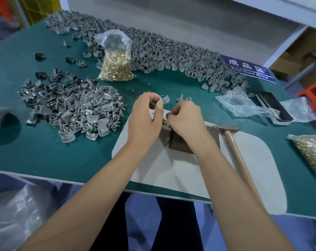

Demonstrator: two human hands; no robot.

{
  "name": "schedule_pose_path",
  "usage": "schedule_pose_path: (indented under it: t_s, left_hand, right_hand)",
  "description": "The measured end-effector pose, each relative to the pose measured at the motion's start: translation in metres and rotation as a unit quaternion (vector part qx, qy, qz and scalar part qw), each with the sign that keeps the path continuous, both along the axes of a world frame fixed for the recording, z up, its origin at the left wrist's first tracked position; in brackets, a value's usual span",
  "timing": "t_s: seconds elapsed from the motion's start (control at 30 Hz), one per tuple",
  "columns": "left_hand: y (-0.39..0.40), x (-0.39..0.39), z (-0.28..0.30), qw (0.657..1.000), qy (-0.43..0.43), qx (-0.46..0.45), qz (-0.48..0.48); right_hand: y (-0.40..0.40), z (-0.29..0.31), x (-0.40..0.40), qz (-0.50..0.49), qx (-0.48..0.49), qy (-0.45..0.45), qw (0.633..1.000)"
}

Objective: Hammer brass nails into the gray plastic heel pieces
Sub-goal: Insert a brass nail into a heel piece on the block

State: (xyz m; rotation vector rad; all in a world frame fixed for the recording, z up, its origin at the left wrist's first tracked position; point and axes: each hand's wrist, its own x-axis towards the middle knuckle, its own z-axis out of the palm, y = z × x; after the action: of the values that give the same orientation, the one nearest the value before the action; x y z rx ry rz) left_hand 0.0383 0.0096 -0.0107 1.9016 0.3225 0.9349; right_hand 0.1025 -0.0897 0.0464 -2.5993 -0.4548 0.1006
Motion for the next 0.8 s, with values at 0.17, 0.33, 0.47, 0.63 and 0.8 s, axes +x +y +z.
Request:
schedule_pose_path:
  t_s: [0.17,0.33,0.47,0.63,0.8]
  left_hand:
    - [-0.008,-0.002,0.003,0.998,-0.001,-0.006,-0.064]
    - [-0.017,-0.003,0.005,0.994,-0.005,-0.003,-0.110]
    - [-0.017,-0.002,0.004,0.993,-0.014,0.029,-0.114]
    - [-0.020,0.000,-0.001,0.991,-0.004,0.035,-0.130]
    - [-0.022,-0.002,-0.002,0.988,-0.006,0.032,-0.150]
  right_hand:
    - [-0.044,0.001,-0.003,0.006,0.308,-0.060,0.950]
    - [-0.071,-0.006,-0.012,0.017,0.356,-0.063,0.932]
    - [-0.071,-0.010,-0.016,0.017,0.361,-0.071,0.929]
    - [-0.066,-0.015,-0.017,0.053,0.318,-0.118,0.939]
    - [-0.073,-0.018,-0.013,0.084,0.273,-0.138,0.948]
